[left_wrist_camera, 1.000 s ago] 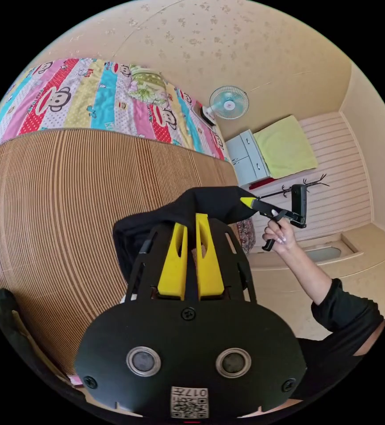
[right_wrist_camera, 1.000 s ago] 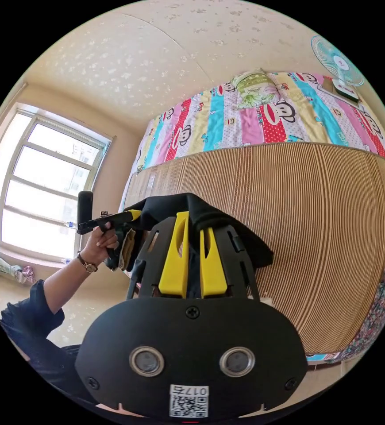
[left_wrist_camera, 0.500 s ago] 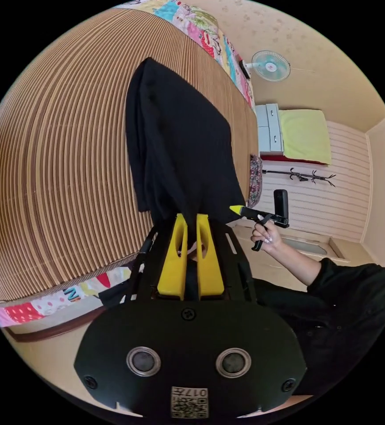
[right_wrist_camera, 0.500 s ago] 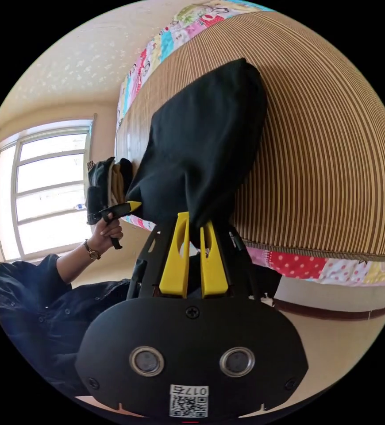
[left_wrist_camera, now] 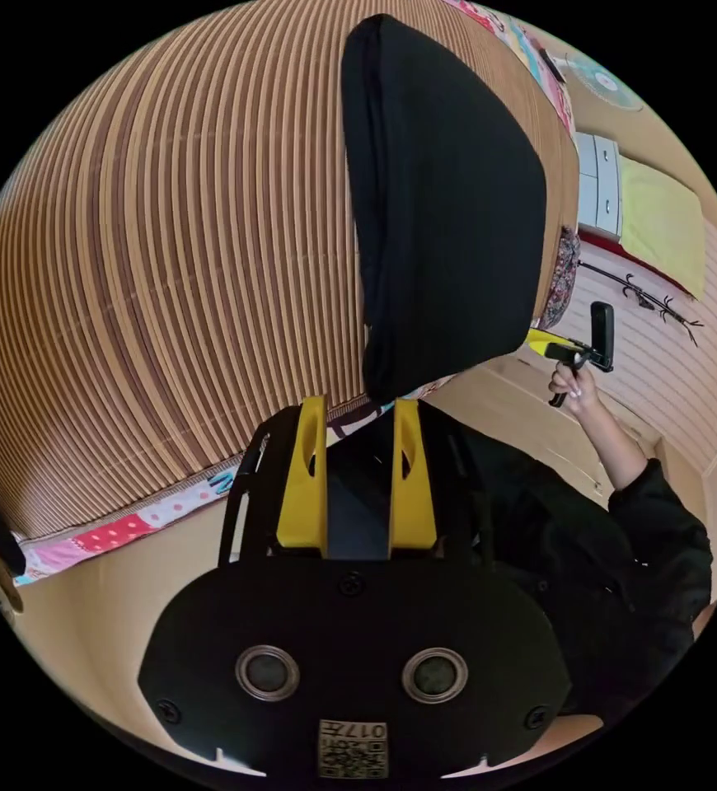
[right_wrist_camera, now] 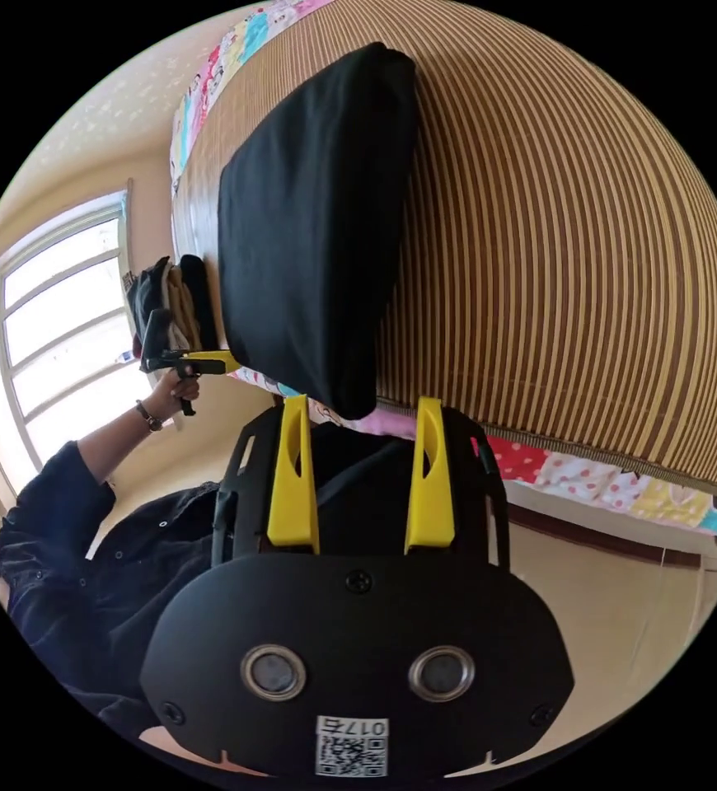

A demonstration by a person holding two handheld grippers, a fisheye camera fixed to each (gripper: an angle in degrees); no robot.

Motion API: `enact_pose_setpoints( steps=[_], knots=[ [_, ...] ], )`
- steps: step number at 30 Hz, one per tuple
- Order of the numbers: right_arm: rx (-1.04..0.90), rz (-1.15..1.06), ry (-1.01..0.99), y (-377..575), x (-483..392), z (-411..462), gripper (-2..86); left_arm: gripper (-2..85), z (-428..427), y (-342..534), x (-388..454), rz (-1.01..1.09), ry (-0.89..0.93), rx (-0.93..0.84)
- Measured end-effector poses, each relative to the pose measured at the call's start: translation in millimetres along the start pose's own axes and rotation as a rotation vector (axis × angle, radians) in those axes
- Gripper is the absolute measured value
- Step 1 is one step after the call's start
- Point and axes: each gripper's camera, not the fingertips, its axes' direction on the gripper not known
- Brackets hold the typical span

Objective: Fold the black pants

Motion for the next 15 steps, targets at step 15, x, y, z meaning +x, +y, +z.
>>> enact_pose_setpoints(
  steps=[15],
  knots=[
    [0.206, 0.079, -0.193, 8, -25, -35, 10.7, 9.9, -70, -98, -99, -0.19, 0.168, 0.183]
  ],
)
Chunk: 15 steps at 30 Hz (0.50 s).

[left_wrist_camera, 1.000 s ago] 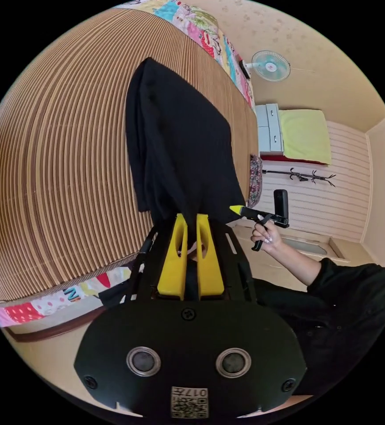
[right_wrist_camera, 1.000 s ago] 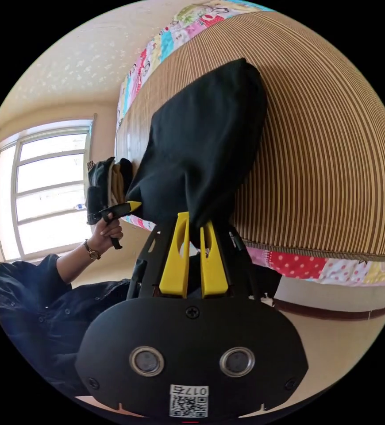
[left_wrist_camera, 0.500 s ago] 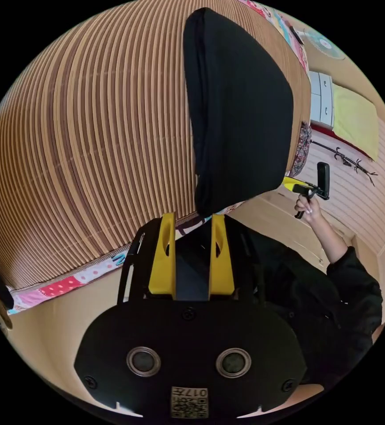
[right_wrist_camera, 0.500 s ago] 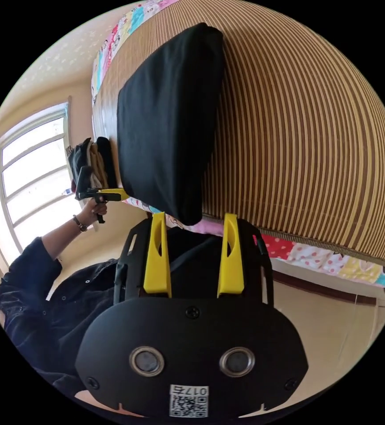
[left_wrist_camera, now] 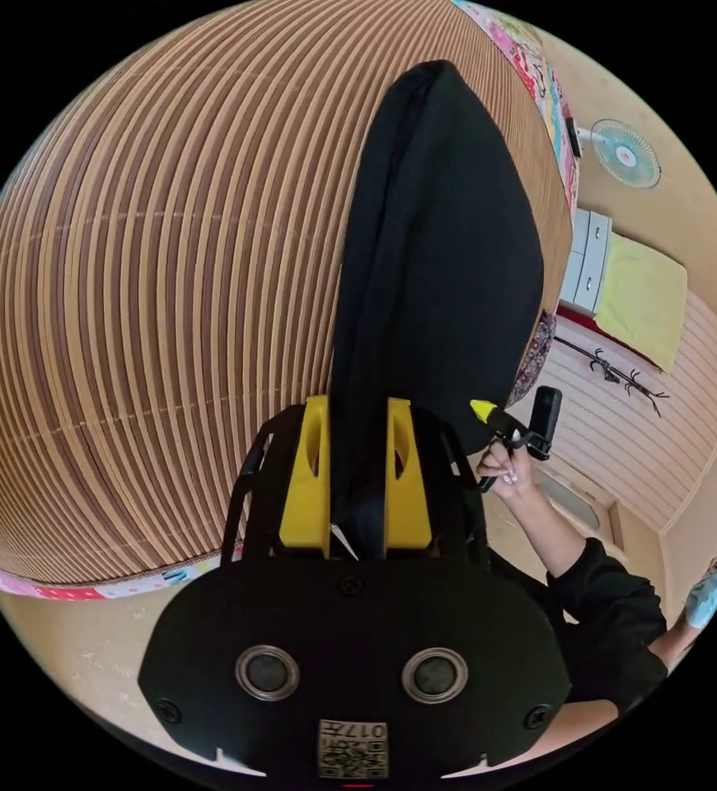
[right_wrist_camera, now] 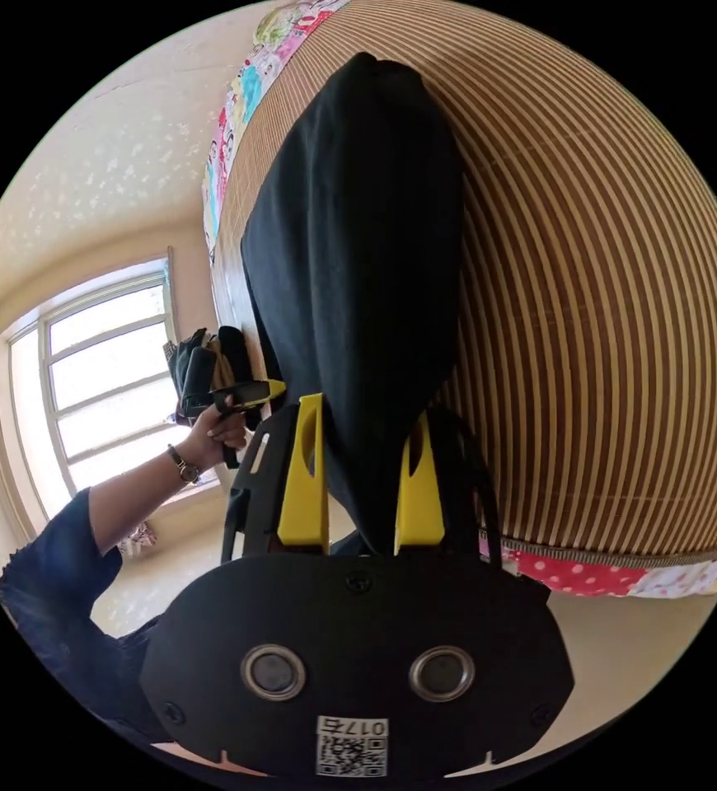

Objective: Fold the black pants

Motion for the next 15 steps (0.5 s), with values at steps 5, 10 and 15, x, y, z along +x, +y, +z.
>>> enact_pose_setpoints(
  steps=[5, 10, 15],
  knots=[
    [-0.017, -0.011, -0.16, 36, 22, -39, 7.8, 8.6, -11, 8, -23, -0.125, 0.095, 0.011],
    [0.034, 0.003, -0.267, 72, 73, -120, 7.7, 8.6, 36, 3, 9, -0.167, 0.056, -0.141],
    [0.102, -0.035, -0.142, 86, 113, -259, 6.7, 8.6, 108, -22, 73, -0.109, 0.08, -0.218]
  ],
)
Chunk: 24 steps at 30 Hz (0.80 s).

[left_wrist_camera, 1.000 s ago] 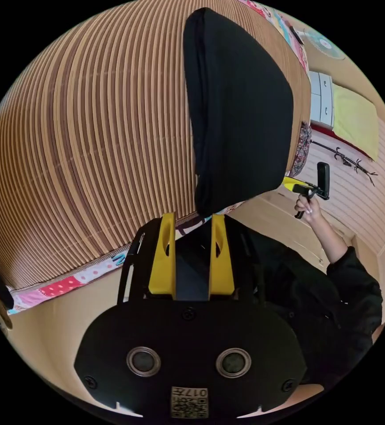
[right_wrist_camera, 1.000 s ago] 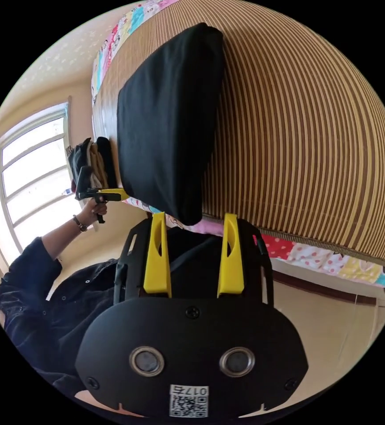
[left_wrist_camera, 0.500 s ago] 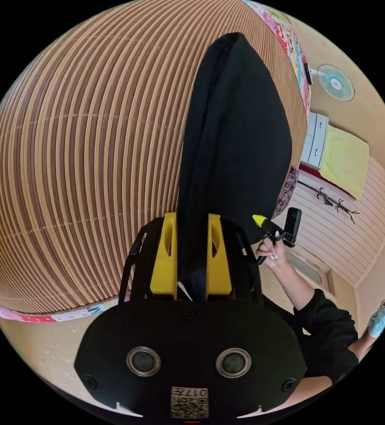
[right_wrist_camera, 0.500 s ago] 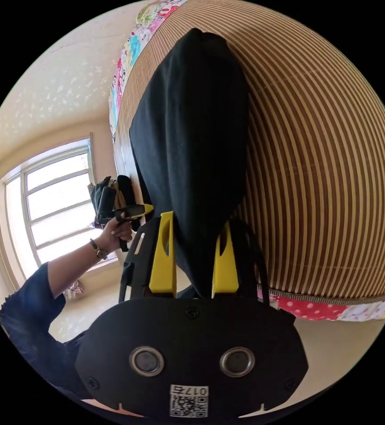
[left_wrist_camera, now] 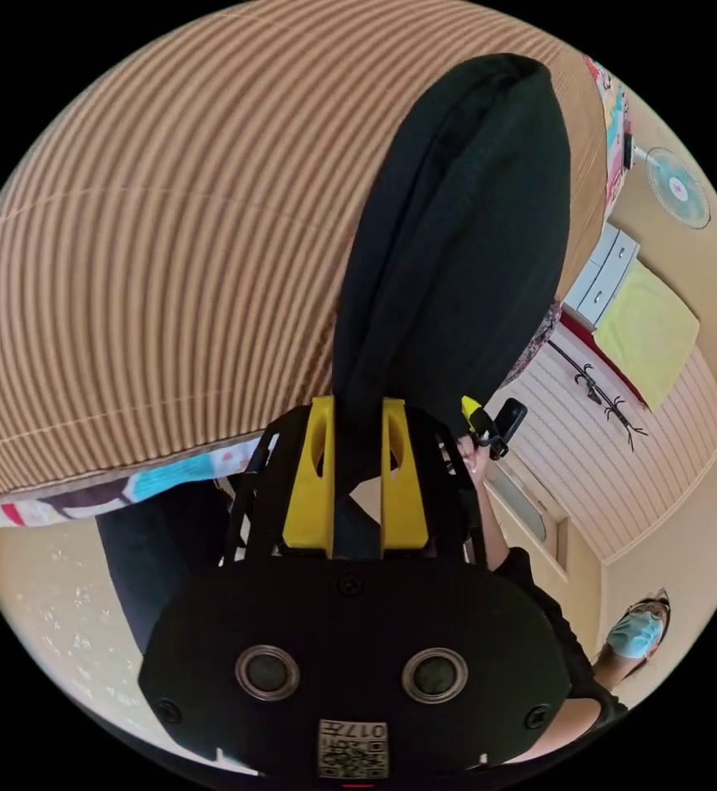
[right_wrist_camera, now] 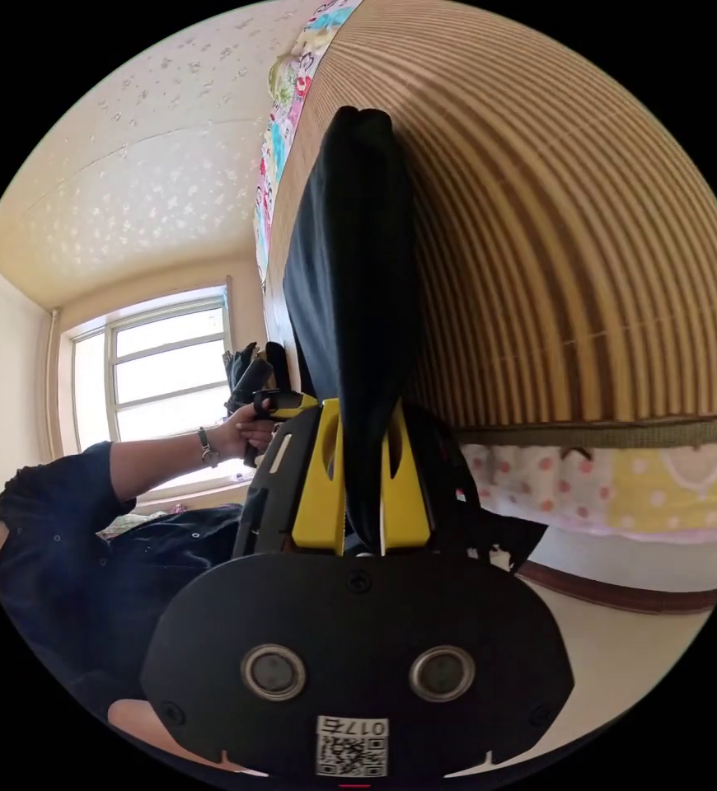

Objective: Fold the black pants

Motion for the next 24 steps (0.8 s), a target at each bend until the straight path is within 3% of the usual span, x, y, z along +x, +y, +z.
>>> enact_pose_setpoints(
  steps=[7, 9, 14, 18, 22, 24],
  knots=[
    [0.176, 0.127, 0.277, -25, 42, -210, 7.3, 8.7, 149, -73, 151, 0.162, -0.031, -0.152],
    [0.288, 0.229, 0.385, -33, 53, -284, 8.0, 8.9, 189, -88, 192, 0.212, -0.07, -0.194],
    [0.646, 0.397, 0.647, -6, 31, -376, 9.1, 9.6, 260, -104, 266, 0.328, -0.137, -0.259],
    [0.956, 0.47, 0.74, 58, 14, -370, 7.9, 9.5, 265, -96, 259, 0.328, -0.091, -0.287],
    [0.946, 0.683, 0.592, 121, 77, -312, 5.3, 6.8, 226, -76, 206, 0.278, 0.026, -0.32],
    [0.759, 1.009, 0.448, 177, 158, -240, 2.6, 1.4, 197, -60, 181, 0.268, -0.022, -0.308]
  ],
)
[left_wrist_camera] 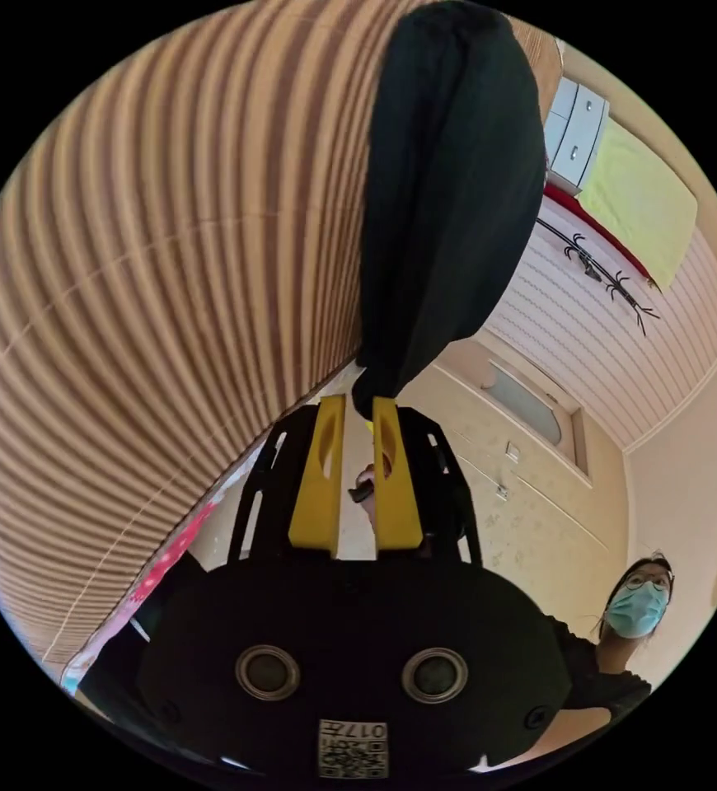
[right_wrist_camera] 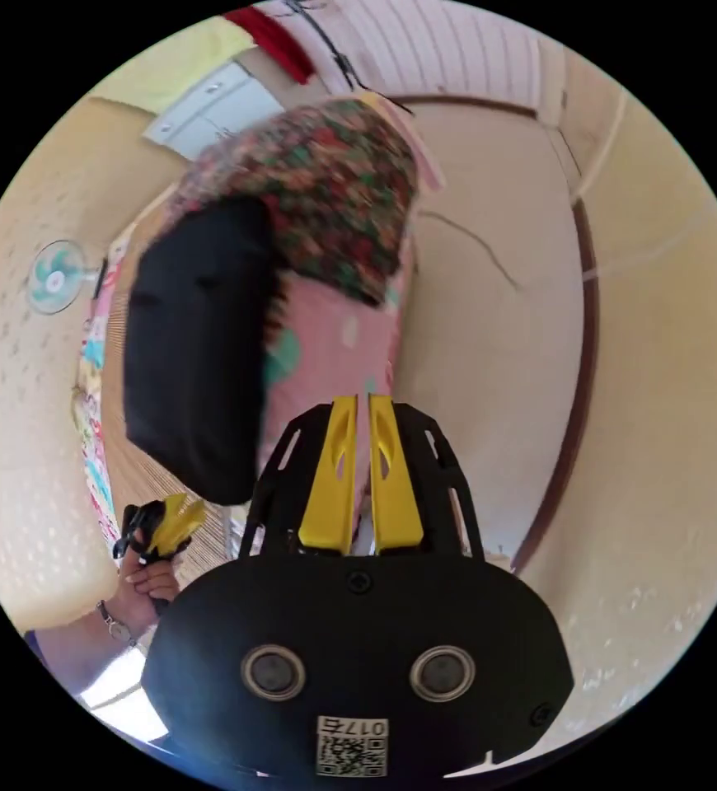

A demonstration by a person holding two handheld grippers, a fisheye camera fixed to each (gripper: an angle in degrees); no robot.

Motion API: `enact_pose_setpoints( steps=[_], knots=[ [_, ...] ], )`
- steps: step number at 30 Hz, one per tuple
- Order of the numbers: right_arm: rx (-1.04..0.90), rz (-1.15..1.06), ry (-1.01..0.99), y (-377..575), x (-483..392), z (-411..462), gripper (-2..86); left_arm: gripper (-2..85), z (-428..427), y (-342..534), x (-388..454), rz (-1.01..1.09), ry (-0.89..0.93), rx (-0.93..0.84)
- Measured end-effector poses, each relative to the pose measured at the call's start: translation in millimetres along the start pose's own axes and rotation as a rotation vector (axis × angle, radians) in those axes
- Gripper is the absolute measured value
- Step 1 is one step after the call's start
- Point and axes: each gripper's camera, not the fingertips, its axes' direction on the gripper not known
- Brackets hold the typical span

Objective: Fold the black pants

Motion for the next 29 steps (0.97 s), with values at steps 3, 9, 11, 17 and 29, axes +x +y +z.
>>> enact_pose_setpoints(
  steps=[3, 9, 11, 17, 29],
  knots=[
    [-0.452, 0.249, 0.17, 77, 118, 100, 1.1, -0.5, -35, 55, -29, -0.032, -0.142, -0.061],
    [-0.599, 0.84, 0.075, 236, 226, 86, 0.3, -1.0, -83, 164, -50, -0.073, -0.644, -0.347],
    [-0.543, 0.982, -0.096, 255, 220, 86, 0.2, -1.0, -91, 194, -50, -0.087, -0.824, -0.435],
    [-0.451, 0.83, -0.279, 159, 79, 95, 0.2, -1.0, -102, 279, -17, 0.006, -1.084, -0.443],
    [-0.327, -0.789, 0.197, 227, -471, 72, 0.3, -1.0, -71, 538, -102, -0.366, -0.584, 0.26]
  ],
)
